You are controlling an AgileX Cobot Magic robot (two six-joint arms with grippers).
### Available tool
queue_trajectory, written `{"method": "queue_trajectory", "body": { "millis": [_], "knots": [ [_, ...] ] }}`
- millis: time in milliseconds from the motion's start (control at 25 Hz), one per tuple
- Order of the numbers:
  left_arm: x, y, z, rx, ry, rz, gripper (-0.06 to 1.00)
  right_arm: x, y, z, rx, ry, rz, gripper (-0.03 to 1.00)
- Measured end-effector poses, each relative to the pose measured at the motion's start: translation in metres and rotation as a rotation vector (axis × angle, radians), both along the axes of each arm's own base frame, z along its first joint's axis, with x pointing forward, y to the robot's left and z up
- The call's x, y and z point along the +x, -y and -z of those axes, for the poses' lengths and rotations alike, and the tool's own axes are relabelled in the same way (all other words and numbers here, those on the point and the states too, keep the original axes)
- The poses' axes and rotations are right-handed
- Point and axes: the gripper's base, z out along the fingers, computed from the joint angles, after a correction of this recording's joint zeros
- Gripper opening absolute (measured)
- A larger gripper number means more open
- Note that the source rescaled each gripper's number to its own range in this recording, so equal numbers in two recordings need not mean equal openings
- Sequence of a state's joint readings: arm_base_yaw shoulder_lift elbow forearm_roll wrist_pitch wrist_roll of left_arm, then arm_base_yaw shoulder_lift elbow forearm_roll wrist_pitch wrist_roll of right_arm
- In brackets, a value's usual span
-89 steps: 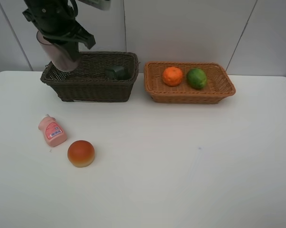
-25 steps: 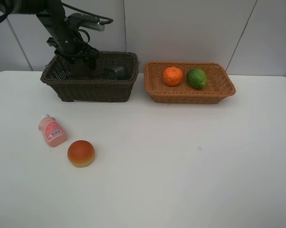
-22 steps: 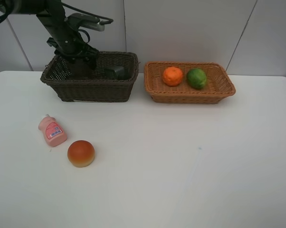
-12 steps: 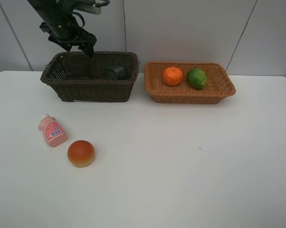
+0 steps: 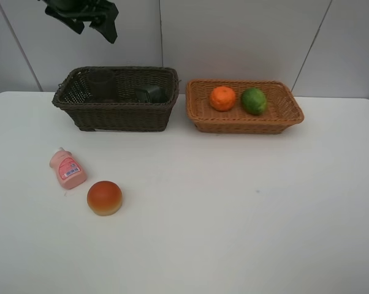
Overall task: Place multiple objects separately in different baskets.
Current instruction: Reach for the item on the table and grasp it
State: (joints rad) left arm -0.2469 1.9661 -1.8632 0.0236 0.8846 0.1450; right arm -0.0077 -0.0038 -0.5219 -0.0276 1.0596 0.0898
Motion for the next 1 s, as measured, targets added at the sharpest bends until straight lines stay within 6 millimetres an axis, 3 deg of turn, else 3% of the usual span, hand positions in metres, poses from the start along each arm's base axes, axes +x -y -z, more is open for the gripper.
{"method": "queue_trajectory", "body": {
  "millis": [200, 600, 800, 1000],
  "knots": [
    [-0.013, -0.003, -0.014, 0.012, -0.015, 0.001, 0.95, 0.000, 0.000, 0.000, 0.000, 0.000, 0.000, 0.96],
    [-0.053, -0.017, -0.012, 0.061, -0.054, -0.009, 0.95, 0.000, 0.000, 0.000, 0.000, 0.000, 0.000, 0.96],
    [-0.081, -0.025, 0.002, 0.011, -0.064, -0.115, 0.95, 0.000, 0.000, 0.000, 0.000, 0.000, 0.000, 0.96],
    [-0.107, -0.035, 0.031, -0.096, -0.182, -0.390, 0.95, 0.000, 0.000, 0.000, 0.000, 0.000, 0.000, 0.96]
  ]
}}
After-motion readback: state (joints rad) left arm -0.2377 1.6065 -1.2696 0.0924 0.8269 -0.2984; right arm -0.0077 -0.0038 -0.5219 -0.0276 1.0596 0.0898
